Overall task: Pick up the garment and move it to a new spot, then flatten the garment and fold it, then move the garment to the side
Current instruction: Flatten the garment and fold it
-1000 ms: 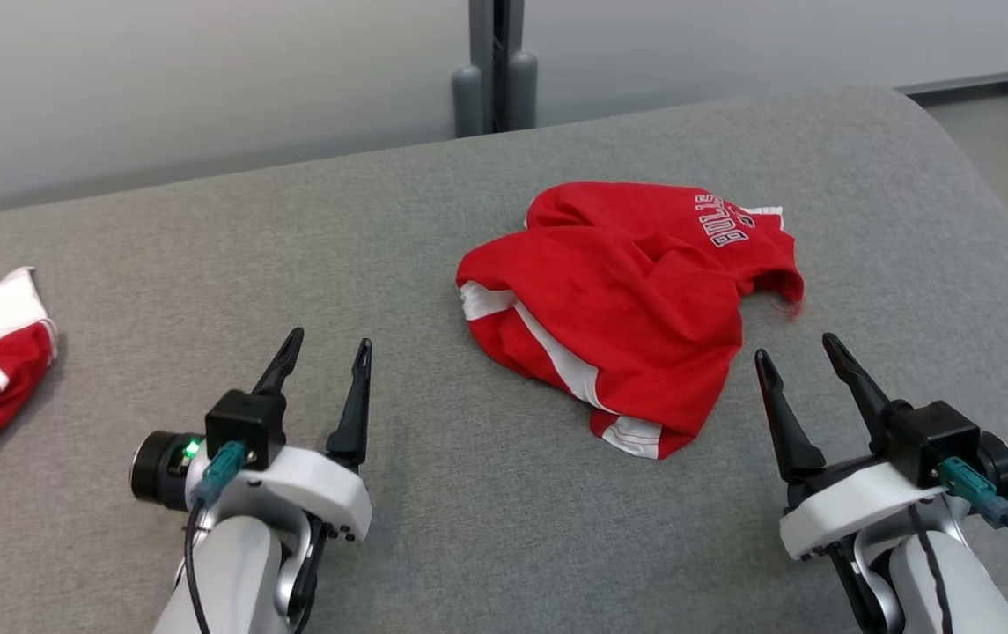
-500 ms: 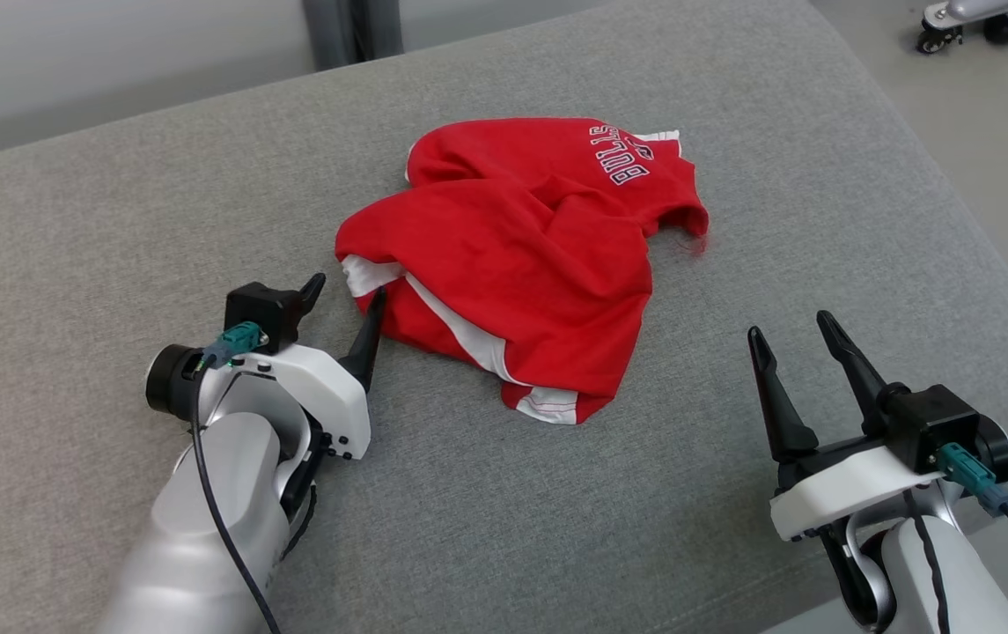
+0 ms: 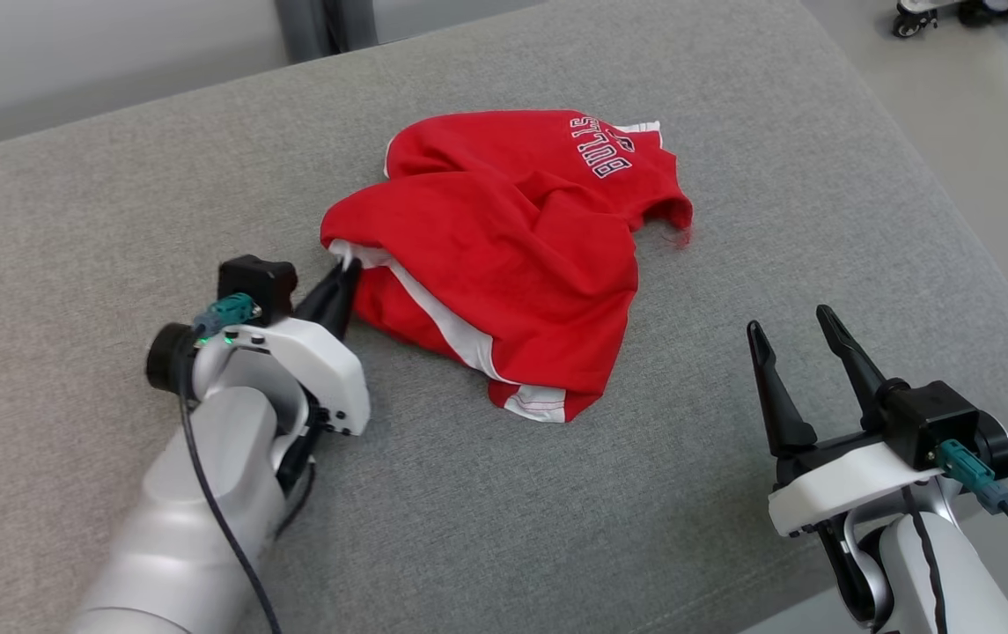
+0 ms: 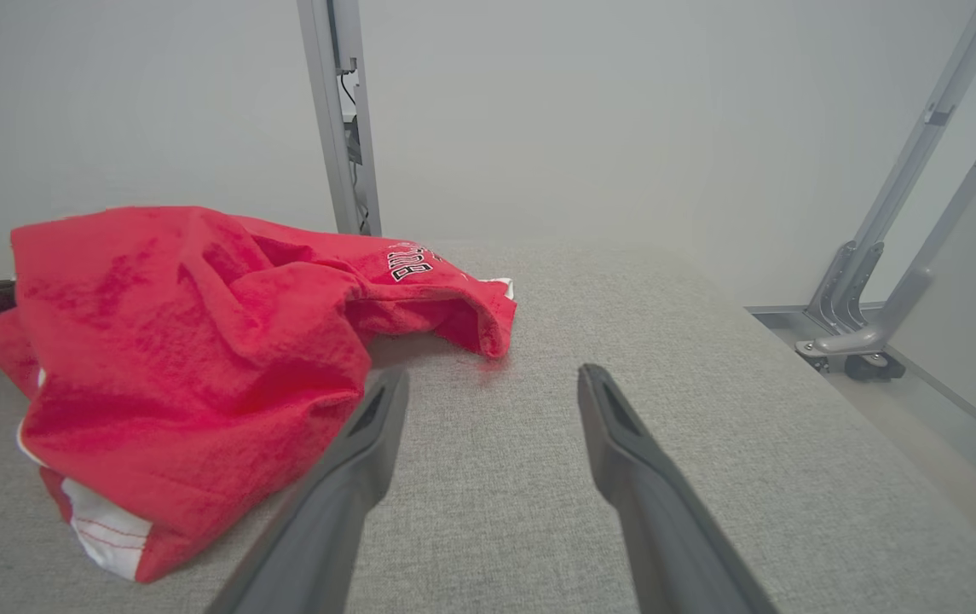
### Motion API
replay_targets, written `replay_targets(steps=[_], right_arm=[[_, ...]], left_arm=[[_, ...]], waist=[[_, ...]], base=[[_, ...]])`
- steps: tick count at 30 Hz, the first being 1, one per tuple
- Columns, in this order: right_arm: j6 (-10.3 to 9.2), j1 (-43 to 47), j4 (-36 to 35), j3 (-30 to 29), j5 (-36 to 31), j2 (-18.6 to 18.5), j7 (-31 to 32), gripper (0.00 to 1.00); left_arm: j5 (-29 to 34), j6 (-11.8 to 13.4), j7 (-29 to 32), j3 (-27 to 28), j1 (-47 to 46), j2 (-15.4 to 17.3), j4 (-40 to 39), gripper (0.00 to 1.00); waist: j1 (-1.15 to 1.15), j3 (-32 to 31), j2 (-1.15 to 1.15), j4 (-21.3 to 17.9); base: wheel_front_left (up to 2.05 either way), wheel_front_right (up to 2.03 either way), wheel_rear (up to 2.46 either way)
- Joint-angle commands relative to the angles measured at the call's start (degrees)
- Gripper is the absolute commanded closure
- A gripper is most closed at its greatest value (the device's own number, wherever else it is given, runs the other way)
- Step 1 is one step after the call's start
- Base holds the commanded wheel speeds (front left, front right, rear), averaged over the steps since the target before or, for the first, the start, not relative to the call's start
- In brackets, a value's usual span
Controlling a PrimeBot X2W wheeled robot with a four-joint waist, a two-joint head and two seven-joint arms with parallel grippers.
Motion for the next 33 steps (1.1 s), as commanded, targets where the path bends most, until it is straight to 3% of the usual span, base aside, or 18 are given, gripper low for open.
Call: replay_targets(steps=[1,10,14,23,26,27,28,29,33], right_arm=[[-0.01,0.12,-0.05,-0.34,-0.19,-0.02,-0.09,0.0],[-0.01,1.26,0.7,-0.86,-0.44,-0.1,-0.09,0.0],[-0.01,1.91,1.29,-0.68,-0.41,-0.1,-0.09,0.0],[-0.01,3.23,2.35,-0.72,-0.4,-0.24,-0.09,0.0],[-0.01,3.61,2.79,-0.69,-0.5,-0.26,-0.09,0.0],[-0.01,3.69,2.97,-0.54,-0.54,-0.25,-0.09,0.0],[-0.01,3.74,3.14,-0.33,-0.61,-0.25,-0.09,0.0],[-0.01,3.81,3.27,-0.27,-0.67,-0.25,-0.09,0.0],[-0.01,4.03,3.5,-0.33,-0.46,-0.33,-0.09,0.0]], left_arm=[[1.04,-0.1,-0.63,-0.33,-0.99,1.61,0.08,1.0],[8.93,5.75,-0.89,3.48,4.64,6.35,-17.05,1.0],[11.67,5.55,-0.9,3.87,9.2,7.41,-20.56,1.0],[15.24,6.39,-0.91,3.09,16.66,10.27,-19.88,1.0],[15.84,4.45,0.45,0.7,18.79,9.85,-16.24,1.0],[15.47,4.23,1.0,0.55,18.85,9.59,-15.19,0.6],[15.24,4.29,1.29,0.4,18.95,9.51,-14.09,0.1],[15.02,4.69,1.25,0.5,19.02,9.28,-13.31,0.0],[12.63,6.09,0.0,2.79,19.18,7.88,-12.61,0.0]], waist=[[0.0,-0.58,0.0,0.7],[0.0,-4.85,0.0,6.78],[0.0,-7.39,0.0,10.22],[0.0,-11.29,0.0,16.98],[0.0,-11.95,0.0,18.49],[0.0,-12.13,0.0,18.85],[0.0,-12.3,0.0,19.09],[0.0,-12.51,0.0,19.3],[0.0,-13.15,0.0,19.88]], base=[[0.0,0.0,0.0],[0.0,0.0,0.0],[0.0,0.0,0.0],[0.0,0.0,0.0],[0.0,0.0,0.0],[0.0,0.0,0.0],[0.0,0.0,0.0],[0.0,0.0,0.0],[0.0,0.0,0.0]])
